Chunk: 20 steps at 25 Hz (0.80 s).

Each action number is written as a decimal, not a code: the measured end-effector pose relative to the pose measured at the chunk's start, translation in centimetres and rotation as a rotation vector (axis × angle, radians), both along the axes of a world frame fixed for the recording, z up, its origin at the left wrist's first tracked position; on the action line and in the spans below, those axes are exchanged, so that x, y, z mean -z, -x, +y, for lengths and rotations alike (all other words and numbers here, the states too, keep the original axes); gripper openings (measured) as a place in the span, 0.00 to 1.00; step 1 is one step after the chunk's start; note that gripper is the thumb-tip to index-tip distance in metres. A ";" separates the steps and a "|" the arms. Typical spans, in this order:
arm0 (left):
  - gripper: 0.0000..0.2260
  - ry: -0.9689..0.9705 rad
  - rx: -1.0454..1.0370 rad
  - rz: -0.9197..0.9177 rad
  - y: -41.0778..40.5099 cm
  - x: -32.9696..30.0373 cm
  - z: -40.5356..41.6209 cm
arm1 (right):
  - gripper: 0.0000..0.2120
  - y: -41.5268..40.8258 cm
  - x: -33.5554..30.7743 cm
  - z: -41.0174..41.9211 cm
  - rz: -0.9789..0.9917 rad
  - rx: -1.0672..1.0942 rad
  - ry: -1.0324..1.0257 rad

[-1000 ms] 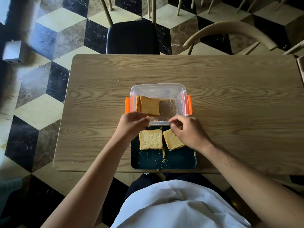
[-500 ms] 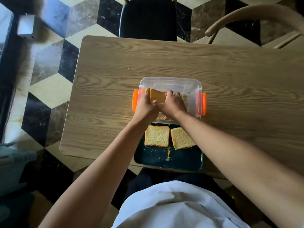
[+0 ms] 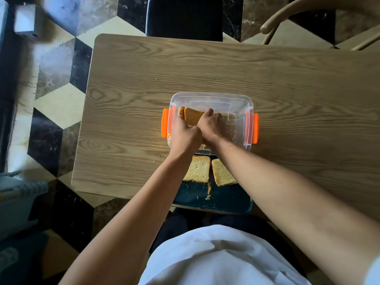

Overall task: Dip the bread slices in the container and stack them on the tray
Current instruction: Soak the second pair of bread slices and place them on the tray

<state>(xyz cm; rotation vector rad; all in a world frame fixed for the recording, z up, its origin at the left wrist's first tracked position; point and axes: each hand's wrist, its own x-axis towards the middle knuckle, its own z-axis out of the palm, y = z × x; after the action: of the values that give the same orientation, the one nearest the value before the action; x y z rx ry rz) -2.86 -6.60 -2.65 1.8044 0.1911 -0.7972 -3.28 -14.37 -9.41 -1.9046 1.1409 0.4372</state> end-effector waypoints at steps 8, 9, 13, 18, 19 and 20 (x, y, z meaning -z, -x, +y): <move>0.14 -0.044 -0.485 0.596 -2.8 -0.4 -0.7 | 0.39 -0.5 1.8 0.7 0.149 -0.243 0.168; 0.15 -0.043 -0.509 0.633 -3.0 -0.5 -1.1 | 0.37 -0.6 2.1 0.4 0.143 -0.231 0.163; 0.14 -0.002 -0.687 0.783 -3.2 0.5 -2.7 | 0.15 -0.8 2.6 -0.3 0.017 -0.012 0.125; 0.07 0.061 -0.800 0.725 -2.3 1.6 -3.3 | 0.25 -0.8 2.0 -0.6 0.164 -0.254 0.171; 0.08 0.065 -0.785 0.702 -2.0 1.6 -3.3 | 0.30 -0.9 1.9 -0.6 0.169 -0.279 0.173; 0.10 0.085 -0.777 0.691 -1.9 1.6 -3.3 | 0.34 -0.7 1.8 -0.7 0.155 -0.267 0.157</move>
<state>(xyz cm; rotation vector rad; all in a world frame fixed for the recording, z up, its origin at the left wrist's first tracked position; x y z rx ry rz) -0.96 -9.91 -4.28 1.1506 1.2028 -0.7935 -2.56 -15.12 -11.16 -2.2042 1.0477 0.6681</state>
